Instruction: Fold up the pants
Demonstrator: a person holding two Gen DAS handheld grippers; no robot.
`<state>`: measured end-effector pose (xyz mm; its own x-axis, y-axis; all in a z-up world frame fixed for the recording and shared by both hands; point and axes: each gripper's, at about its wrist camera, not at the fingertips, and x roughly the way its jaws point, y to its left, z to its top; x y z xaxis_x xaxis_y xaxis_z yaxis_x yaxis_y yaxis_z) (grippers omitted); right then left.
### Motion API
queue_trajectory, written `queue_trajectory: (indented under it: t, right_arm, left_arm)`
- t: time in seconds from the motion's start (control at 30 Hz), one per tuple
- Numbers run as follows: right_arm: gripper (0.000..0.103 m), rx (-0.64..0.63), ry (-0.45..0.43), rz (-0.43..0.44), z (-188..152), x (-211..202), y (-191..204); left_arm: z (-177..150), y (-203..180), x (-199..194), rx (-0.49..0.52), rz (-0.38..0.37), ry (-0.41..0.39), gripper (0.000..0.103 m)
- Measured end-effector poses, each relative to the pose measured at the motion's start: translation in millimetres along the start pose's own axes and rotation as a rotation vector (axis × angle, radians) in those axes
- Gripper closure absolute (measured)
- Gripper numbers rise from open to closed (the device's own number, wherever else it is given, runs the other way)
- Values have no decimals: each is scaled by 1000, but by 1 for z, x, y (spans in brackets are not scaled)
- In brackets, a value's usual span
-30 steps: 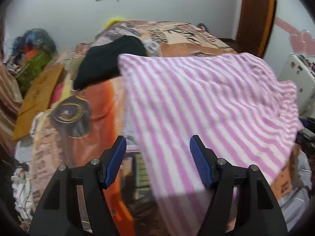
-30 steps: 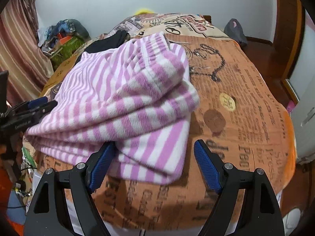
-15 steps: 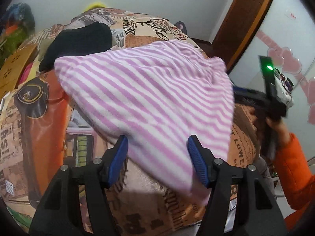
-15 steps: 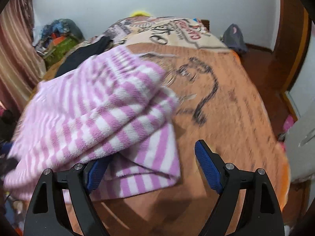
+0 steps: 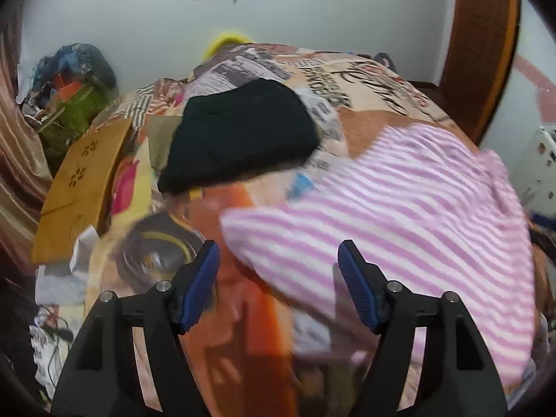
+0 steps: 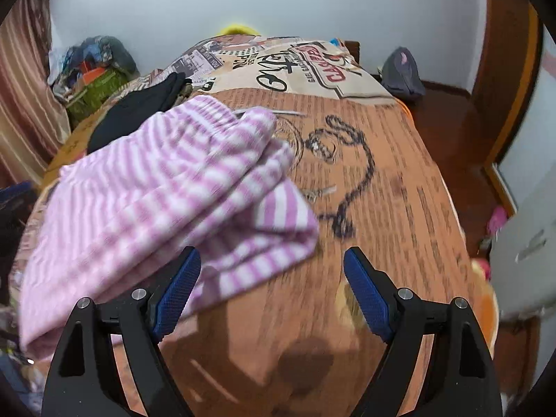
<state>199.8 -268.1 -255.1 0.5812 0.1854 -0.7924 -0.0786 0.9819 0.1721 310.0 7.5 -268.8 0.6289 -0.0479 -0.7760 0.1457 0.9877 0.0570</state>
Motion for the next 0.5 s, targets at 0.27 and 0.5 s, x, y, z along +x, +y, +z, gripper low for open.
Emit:
queue_trajectory:
  t: [0.27, 0.5]
  right_arm:
    - [20, 58, 41, 60, -32, -17, 38]
    - [20, -16, 67, 62, -35, 3, 61]
  left_arm:
    - [23, -4, 65, 107, -117, 98, 29]
    - [16, -9, 81, 120, -210, 152, 27]
